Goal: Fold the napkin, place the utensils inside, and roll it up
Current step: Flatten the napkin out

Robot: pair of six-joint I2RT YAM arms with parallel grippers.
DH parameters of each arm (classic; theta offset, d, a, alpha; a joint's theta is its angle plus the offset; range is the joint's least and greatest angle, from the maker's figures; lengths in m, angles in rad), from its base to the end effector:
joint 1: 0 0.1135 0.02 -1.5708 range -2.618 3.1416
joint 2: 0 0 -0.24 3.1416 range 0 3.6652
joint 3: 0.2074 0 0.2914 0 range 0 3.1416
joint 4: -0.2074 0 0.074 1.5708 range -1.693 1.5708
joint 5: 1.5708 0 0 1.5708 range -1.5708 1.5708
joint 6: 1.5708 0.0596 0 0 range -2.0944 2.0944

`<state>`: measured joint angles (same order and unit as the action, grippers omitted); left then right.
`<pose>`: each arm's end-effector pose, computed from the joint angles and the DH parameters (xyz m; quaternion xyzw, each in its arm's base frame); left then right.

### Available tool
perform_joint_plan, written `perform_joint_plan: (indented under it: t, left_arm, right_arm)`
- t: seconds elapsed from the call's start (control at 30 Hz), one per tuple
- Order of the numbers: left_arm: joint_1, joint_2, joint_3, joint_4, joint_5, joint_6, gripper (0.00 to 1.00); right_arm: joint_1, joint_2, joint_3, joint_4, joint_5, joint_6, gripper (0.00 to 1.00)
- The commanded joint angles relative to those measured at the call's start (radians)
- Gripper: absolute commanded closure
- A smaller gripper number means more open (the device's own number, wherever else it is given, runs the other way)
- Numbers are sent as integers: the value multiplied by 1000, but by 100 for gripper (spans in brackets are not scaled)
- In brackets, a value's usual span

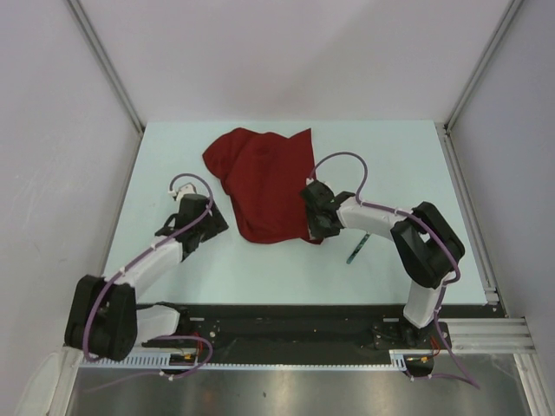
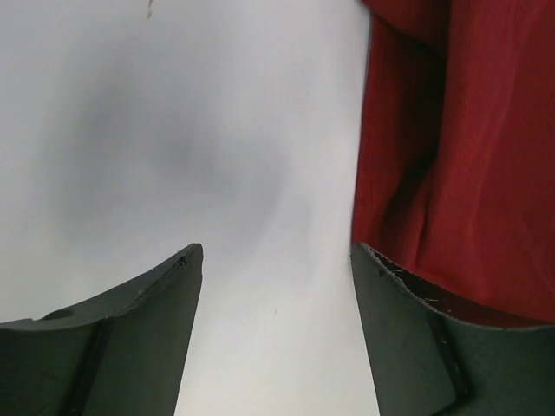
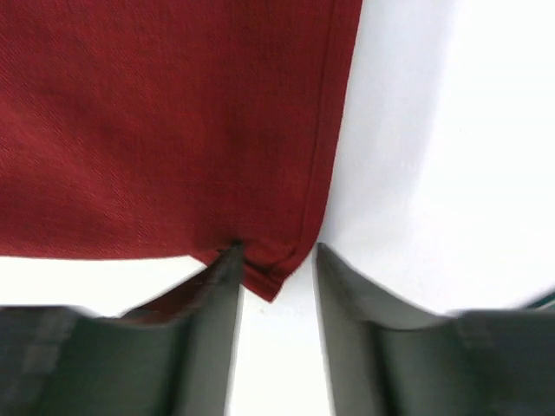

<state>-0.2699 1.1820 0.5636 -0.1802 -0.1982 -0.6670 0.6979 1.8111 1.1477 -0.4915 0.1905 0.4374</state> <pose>0.2812 -0.0656 0.1243 -0.2183 0.8964 -0.0874 0.3757 0.3078 0.2434 0.0971 -0.1070 0.9683 0.0320 0.2233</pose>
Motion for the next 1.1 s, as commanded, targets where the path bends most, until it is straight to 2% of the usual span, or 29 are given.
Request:
perform_joint_plan:
  t: [0.0, 0.2, 0.57, 0.7, 0.8, 1.07]
  left_arm:
    - [55, 139, 93, 142, 105, 56, 26]
    - [58, 223, 142, 173, 114, 64, 27]
    - [69, 268, 186, 173, 118, 83, 23]
    - [90, 315, 252, 166, 128, 84, 22]
    - [106, 378, 332, 166, 134, 80, 23]
    - [113, 634, 573, 170, 191, 70, 24]
  right_arm:
    - [-1, -48, -16, -51, -26, 17, 50]
    - [-6, -104, -60, -38, -48, 35, 40]
    - [12, -18, -43, -19, -69, 35, 53]
    - [11, 7, -45, -12, -71, 34, 57]
    - [8, 19, -43, -4, -69, 34, 65]
    - [-9, 50, -37, 2, -72, 26, 100]
